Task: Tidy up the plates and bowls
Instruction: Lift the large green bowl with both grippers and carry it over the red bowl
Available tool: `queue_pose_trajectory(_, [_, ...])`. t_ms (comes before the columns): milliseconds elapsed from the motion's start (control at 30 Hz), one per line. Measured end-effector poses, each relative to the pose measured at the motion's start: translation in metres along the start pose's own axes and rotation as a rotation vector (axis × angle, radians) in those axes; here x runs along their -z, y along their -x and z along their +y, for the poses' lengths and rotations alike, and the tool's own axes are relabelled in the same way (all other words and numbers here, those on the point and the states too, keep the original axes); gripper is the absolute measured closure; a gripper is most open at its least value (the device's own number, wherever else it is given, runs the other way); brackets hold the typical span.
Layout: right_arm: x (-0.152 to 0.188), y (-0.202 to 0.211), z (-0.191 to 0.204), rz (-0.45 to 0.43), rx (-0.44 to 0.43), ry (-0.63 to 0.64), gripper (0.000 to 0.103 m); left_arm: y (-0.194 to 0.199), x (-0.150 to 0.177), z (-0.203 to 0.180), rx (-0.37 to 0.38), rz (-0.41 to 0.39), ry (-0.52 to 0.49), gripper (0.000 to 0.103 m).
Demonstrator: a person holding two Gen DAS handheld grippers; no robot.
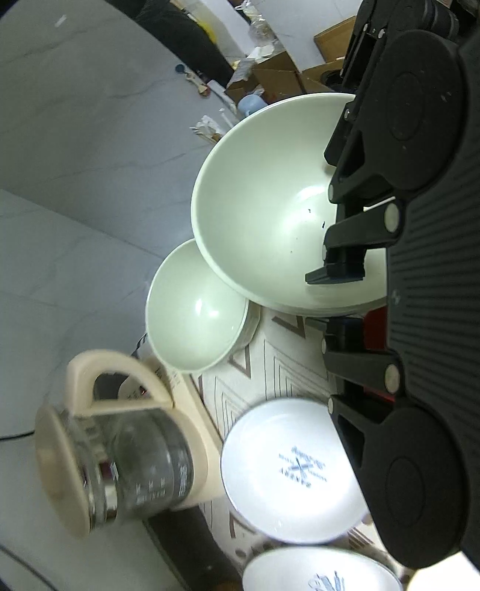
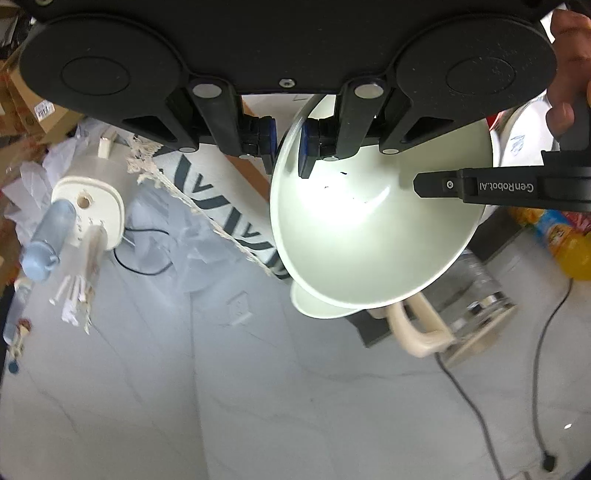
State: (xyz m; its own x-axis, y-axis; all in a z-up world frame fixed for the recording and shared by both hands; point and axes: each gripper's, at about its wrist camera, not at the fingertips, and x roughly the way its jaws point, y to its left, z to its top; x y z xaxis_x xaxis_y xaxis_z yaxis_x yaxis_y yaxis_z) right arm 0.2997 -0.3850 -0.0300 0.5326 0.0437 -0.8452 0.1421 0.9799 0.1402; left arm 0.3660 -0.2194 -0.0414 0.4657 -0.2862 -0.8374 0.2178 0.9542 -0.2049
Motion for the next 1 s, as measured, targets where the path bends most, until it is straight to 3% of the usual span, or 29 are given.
queue_pose_trajectory(600, [0.016,0.032,0.043,-0.032,-0.110,0.129,0.091,0.066,0.039,0.031,-0.096,-0.088,0.128,0.088])
queue_pose_trajectory(1000, [0.031,0.026,0.085,0.026,-0.192,0.217,0.091,0.087,0.070,0.078,-0.145,-0.069,0.278,0.088])
